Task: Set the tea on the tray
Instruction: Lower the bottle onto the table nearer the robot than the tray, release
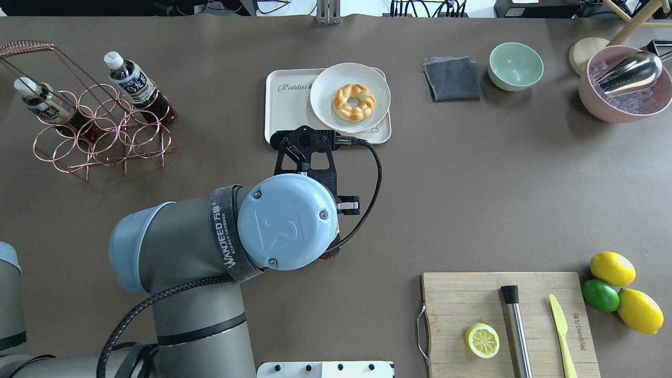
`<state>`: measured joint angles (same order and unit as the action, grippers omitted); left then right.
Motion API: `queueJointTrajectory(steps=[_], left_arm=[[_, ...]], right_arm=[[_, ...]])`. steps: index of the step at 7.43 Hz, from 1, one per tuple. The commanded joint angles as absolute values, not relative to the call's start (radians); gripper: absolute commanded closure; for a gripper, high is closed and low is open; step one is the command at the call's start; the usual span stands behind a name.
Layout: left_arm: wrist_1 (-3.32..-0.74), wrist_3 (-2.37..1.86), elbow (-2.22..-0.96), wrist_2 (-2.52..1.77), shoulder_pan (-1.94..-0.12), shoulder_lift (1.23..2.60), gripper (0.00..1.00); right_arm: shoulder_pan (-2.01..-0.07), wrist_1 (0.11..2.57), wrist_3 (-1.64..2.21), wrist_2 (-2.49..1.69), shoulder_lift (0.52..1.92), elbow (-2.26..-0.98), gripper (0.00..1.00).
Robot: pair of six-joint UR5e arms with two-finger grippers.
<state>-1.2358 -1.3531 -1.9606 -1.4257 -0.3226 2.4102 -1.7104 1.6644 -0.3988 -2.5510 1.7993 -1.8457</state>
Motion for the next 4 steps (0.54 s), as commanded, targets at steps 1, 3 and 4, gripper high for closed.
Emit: queueJointTrajectory(steps=[1,3,4], left_arm=[[-1.236,-1.353,-1.956,-1.422,-0.322,2.402,0.91],[-1.236,-1.353,-1.957,-1.422,-0.321,2.402,0.51],[-1.236,-1.351,-1.957,-1.424,-0.321,2.405,0.26]], right_arm=[[-1.710,1.664,-0.399,-2.551,1.799,-1.845,0.00],[-1.710,1.664,-0.399,-2.551,1.799,-1.845,0.00],[-1.710,1.664,-0.400,-2.551,1.799,-1.847,0.00]])
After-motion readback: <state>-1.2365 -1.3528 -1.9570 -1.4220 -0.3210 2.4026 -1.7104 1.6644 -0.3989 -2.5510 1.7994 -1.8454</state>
